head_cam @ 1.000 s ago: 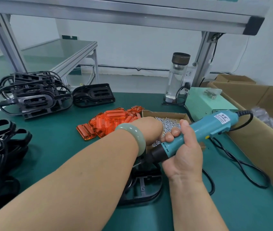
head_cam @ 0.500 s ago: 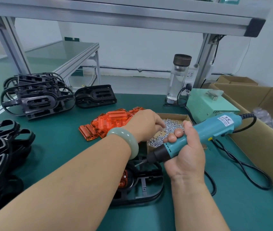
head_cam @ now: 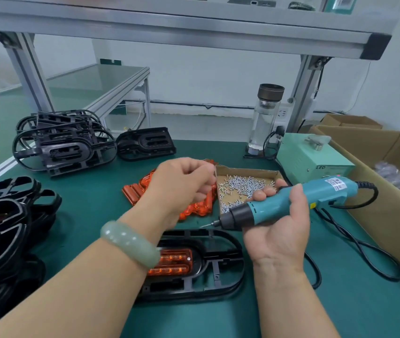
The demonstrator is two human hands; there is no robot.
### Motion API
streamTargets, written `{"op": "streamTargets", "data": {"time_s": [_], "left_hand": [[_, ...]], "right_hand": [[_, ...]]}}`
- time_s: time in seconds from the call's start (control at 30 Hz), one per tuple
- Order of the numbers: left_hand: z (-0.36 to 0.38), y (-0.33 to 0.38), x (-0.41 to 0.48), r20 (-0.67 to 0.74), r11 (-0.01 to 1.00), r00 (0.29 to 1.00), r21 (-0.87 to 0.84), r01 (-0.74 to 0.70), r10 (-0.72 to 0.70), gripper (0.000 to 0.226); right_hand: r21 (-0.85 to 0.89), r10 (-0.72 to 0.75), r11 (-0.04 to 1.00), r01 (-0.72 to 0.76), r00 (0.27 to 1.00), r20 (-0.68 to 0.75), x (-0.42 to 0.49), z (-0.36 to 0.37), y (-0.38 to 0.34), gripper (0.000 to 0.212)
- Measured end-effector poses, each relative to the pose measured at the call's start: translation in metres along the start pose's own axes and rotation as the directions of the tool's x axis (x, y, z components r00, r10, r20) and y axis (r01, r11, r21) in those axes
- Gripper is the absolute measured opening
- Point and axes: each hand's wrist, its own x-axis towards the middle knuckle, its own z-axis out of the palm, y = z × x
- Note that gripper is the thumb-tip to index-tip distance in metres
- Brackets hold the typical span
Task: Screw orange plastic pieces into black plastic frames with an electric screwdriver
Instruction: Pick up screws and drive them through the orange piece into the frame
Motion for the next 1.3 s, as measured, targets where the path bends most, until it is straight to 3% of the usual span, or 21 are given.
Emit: {"op": "streamTargets", "data": {"time_s": [0.27, 0.4, 0.47, 0.6, 0.8, 0.93, 1.07, 1.3], "left_hand": [[-0.046, -0.028, -0.064, -0.165, 0.906, 0.973, -0.415, 0.078, -0.159, 0.011], [-0.049, -0.037, -0.082, -0.134, 0.847, 0.971, -0.522, 0.1, -0.197, 0.012], [-0.049, -0.038, -0.083, -0.102, 0.834, 0.97, -0.535, 0.133, -0.221, 0.014], [-0.045, -0.038, -0.082, -0.068, 0.833, 0.966, -0.525, 0.177, -0.249, 0.024], [-0.042, -0.036, -0.085, 0.136, 0.776, 0.943, -0.538, 0.329, -0.305, 0.012], [-0.041, -0.036, -0.084, 0.196, 0.732, 0.925, -0.567, 0.378, -0.326, 0.012], [-0.041, -0.037, -0.083, 0.204, 0.716, 0.92, -0.578, 0.39, -0.336, 0.016], [-0.04, -0.038, -0.084, 0.192, 0.743, 0.928, -0.557, 0.37, -0.318, 0.026]], "right_hand": [[0.034, 0.052, 0.998, -0.052, 0.999, 0.007, -0.008, 0.008, 0.013, 0.023], [0.084, 0.098, 0.992, -0.098, 0.995, 0.001, -0.013, 0.01, 0.019, 0.006], [0.124, 0.134, 0.983, -0.135, 0.991, 0.02, -0.014, 0.01, 0.019, 0.008], [0.155, 0.141, 0.977, -0.146, 0.989, 0.038, -0.015, 0.012, 0.018, 0.033], [0.165, 0.107, 0.98, -0.112, 0.993, 0.04, -0.015, 0.014, 0.016, 0.011], [0.16, 0.118, 0.979, -0.123, 0.992, 0.046, -0.014, 0.014, 0.017, 0.035], [0.143, 0.115, 0.982, -0.12, 0.993, 0.038, -0.014, 0.014, 0.017, 0.042], [0.111, 0.086, 0.99, -0.091, 0.995, 0.048, -0.014, 0.011, 0.02, 0.012]]}}
